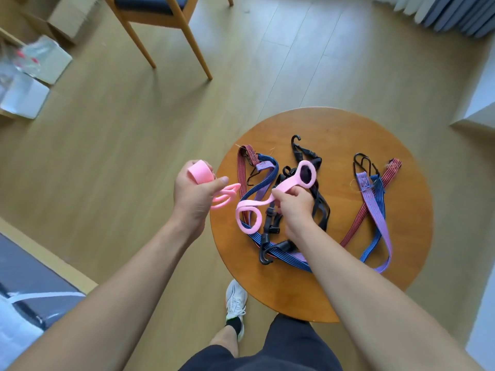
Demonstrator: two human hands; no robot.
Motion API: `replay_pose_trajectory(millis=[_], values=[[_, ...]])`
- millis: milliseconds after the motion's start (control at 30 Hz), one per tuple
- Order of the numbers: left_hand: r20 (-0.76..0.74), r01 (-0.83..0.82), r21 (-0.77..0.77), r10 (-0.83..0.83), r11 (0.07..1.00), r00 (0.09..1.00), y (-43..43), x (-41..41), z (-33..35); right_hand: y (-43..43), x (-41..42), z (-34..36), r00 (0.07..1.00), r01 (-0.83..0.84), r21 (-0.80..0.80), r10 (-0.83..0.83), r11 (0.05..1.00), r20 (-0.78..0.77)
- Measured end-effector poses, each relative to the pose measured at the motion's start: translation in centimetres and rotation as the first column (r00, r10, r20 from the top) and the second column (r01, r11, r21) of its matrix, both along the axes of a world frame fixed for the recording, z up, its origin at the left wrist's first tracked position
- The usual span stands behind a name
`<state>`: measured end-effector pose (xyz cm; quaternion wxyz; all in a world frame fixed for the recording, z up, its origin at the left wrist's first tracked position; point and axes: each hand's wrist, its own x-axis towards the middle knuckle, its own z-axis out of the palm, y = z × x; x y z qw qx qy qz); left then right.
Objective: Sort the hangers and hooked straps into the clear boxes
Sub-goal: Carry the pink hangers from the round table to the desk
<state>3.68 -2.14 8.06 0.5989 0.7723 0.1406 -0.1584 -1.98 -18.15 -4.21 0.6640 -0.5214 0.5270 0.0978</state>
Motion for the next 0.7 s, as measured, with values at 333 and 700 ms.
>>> replay_pose_trajectory(millis=[333,700], values=[[0.149,0.179,0.006,-0.178,0.984,0.973,3.6,-1.3,6.3,0.8,-3.9,12.9,0.93,-0.215,-0.064,0.224,0.974,0.29],[0.319,0.65,-0.069,-0.6,0.757,0.733,3.3,-4.9,14.5,4.1,-13.8,27.3,0.898,-0.088,-0.657,0.345,0.749,0.273]])
